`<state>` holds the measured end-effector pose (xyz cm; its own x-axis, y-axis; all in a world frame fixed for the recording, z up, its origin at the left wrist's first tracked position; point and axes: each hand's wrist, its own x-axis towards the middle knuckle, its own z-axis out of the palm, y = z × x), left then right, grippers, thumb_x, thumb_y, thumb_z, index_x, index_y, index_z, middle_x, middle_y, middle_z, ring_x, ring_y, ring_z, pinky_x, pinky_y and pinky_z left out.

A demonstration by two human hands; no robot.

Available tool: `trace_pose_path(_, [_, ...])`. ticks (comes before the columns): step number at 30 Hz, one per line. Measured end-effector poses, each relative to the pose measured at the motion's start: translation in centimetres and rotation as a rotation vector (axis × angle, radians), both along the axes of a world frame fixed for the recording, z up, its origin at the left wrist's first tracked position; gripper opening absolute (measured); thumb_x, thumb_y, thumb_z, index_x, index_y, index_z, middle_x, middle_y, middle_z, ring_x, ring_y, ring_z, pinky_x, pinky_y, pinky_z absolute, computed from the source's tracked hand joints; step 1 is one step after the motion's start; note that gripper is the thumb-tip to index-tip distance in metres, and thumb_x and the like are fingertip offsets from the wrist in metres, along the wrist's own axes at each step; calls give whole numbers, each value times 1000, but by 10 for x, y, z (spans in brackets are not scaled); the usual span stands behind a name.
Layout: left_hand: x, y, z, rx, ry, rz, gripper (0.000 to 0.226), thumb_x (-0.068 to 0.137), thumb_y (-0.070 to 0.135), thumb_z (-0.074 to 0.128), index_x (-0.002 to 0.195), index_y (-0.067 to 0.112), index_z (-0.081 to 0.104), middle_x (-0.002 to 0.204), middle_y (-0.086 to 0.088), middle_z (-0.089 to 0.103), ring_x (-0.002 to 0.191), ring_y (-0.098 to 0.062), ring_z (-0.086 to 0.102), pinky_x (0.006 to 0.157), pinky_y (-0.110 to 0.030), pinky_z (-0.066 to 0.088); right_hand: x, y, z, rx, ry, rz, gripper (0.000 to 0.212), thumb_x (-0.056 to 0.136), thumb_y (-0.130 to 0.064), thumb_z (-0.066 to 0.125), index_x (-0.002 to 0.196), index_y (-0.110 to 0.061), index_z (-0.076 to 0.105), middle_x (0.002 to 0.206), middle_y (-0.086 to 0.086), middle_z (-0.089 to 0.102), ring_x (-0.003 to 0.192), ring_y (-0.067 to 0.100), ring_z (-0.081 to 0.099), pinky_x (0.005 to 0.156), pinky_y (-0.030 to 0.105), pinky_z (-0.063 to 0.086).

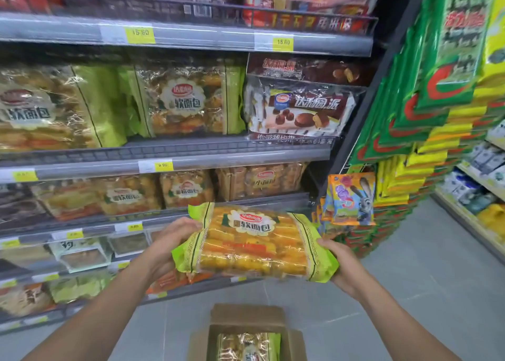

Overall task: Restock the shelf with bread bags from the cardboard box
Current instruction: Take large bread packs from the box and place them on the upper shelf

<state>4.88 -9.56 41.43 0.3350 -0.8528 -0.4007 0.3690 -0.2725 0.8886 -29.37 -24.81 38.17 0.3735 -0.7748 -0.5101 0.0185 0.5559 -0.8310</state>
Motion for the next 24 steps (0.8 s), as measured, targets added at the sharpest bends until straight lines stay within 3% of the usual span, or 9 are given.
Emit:
trace_pose_path(3, [0,3,8,-22,-12,79,49,90,11,69,135,22,52,109,-2,62,97,-14,57,79,-23,50,-2,-2,6,-34,18,41,64,65,-23,80,121,5,65,123,29,65,115,44,62,95,55,50])
trace_pose_path(6, [-2,6,19,-47,63,121,91,69,24,84,150,26,41,131,-13,63,124,-23,59,101,-45,52,-2,0,18,-79,59,93,49,75,-16,77,120,0,67,122,27,67,114,44,64,99,63,48])
trace_pose_path(9, [-10,9,36,-48,47,41,21,95,17,62,116,15,61,82,-1,79,70,-6,74,57,-22,59,-1,-8,18,-129,57,82,43,82,-17,75,123,-5,67,121,21,69,115,40,64,101,64,45])
trace_pose_path(12, [-16,7,47,-104,86,-22,11,100,16,53,108,18,61,103,0,75,84,-6,74,79,-33,59,-9,-39,-15,-212,39,144,75,58,-48,92,126,-26,68,135,2,64,133,31,51,110,67,32])
trace_pose_path(13, [-13,8,48,-132,73,-13,12,98,19,59,110,22,58,113,7,67,101,0,67,98,-34,50,-4,-36,-5,-233,35,157,74,58,-50,91,125,-27,68,137,-3,61,135,27,48,112,66,28])
trace_pose_path(16, [-4,9,53,-162,-14,-58,101,65,42,89,149,23,37,143,15,49,141,-7,35,123,-43,13,24,-10,60,-225,52,178,49,88,-25,73,135,-20,58,126,-10,50,125,11,39,116,56,22])
trace_pose_path(18, [6,9,54,-201,-93,-43,95,54,51,93,137,37,49,127,17,65,127,-4,54,120,-45,27,36,-13,72,-265,86,170,49,94,-16,65,141,-15,52,125,-6,50,124,12,38,117,51,23])
trace_pose_path(21, [17,7,61,-207,-161,-8,53,78,27,85,119,42,55,117,18,62,116,-6,57,116,-42,31,56,-25,71,-325,75,180,53,93,-16,66,143,-13,51,134,-2,54,132,15,41,116,48,25])
trace_pose_path(24, [23,7,81,-220,-220,67,69,89,8,71,145,31,36,105,30,43,120,-7,40,115,-35,24,76,-32,76,-300,26,185,61,82,-29,78,138,-20,55,143,-1,53,140,20,40,120,48,24])
